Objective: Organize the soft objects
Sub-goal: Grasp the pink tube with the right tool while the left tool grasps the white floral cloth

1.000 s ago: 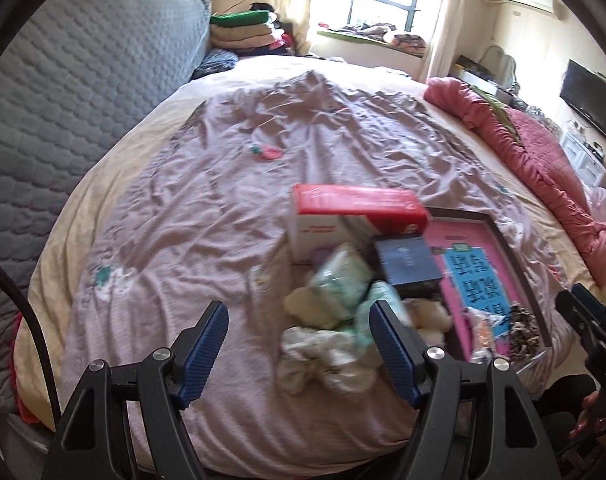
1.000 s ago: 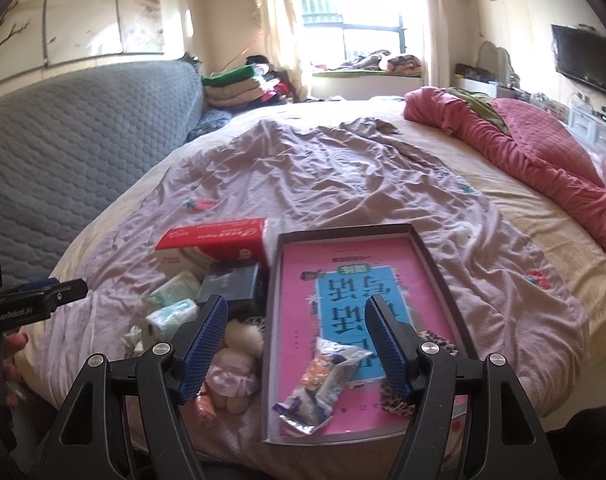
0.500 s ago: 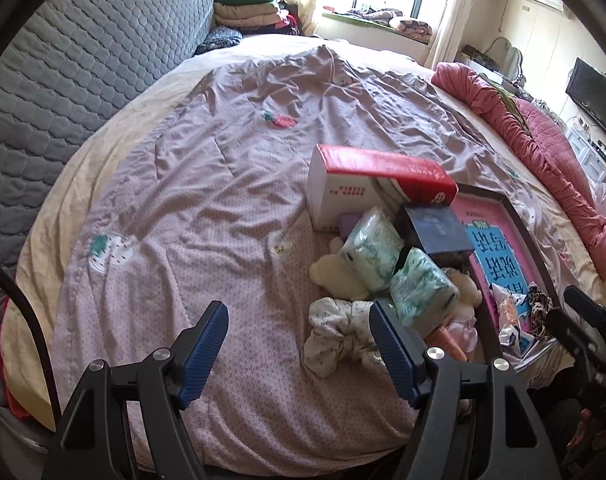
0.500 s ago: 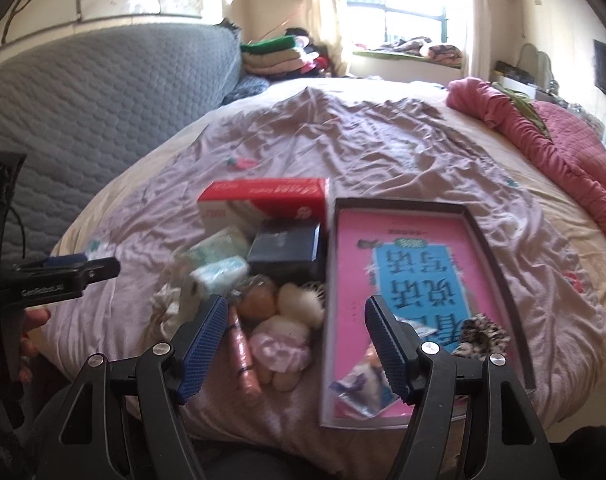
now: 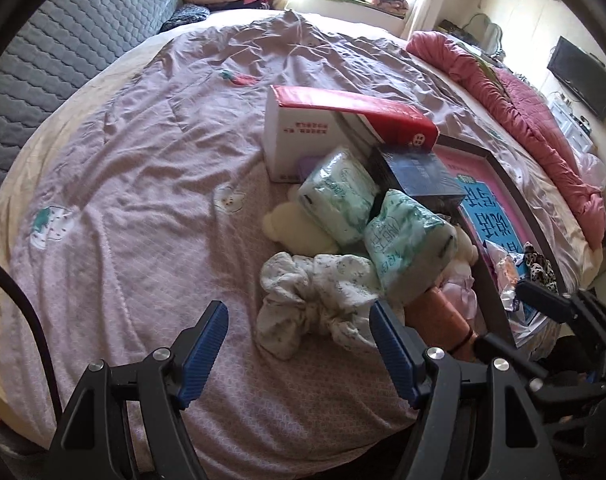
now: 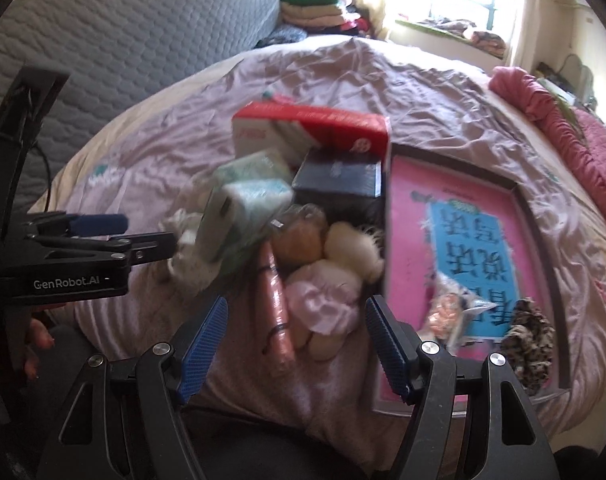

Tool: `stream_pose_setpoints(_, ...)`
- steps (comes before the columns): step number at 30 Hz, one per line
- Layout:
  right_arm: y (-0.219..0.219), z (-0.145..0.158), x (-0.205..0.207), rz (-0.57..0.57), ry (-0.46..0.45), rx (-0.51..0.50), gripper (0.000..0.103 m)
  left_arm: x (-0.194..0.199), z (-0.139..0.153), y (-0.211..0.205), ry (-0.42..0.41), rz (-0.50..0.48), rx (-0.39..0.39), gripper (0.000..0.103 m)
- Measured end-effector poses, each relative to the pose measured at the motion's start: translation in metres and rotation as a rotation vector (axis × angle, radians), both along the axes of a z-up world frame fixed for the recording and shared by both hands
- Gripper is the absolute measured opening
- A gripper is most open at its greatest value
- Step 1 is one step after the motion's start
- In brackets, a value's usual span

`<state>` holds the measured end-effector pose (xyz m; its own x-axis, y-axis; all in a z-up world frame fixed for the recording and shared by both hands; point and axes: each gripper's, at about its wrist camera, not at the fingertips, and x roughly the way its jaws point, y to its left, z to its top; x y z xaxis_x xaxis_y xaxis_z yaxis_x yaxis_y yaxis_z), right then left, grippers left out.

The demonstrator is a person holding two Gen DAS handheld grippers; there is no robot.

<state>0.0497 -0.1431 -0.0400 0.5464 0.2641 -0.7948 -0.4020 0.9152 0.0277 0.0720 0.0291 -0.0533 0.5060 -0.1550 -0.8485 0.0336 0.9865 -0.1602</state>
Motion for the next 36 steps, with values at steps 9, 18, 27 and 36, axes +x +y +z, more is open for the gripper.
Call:
stream_pose_setpoints(9, 0.013, -0.026, 0.012, 0.035, 0.080, -0.032, 0.047, 0.008, -0.013, 0.003, 0.026, -0.006, -0.034, 0.073)
stream_pose_setpoints(18, 0.029, -0.033, 0.013, 0.095, 0.123, 0.019, 0.024, 0.013, -0.024, 0.023, 0.039, 0.029, -0.103, 0.073)
stream_pose_setpoints(27, 0.030, -0.048, 0.034, 0.040, 0.160, 0.016, 0.019, 0.019, -0.032, 0.026, 0.040, 0.014, -0.178, 0.073)
stream_pose_setpoints(36, 0.020, -0.041, 0.033, 0.041, 0.133, 0.095, 0.016, 0.024, -0.040, 0.025, 0.053, -0.018, -0.260, 0.032)
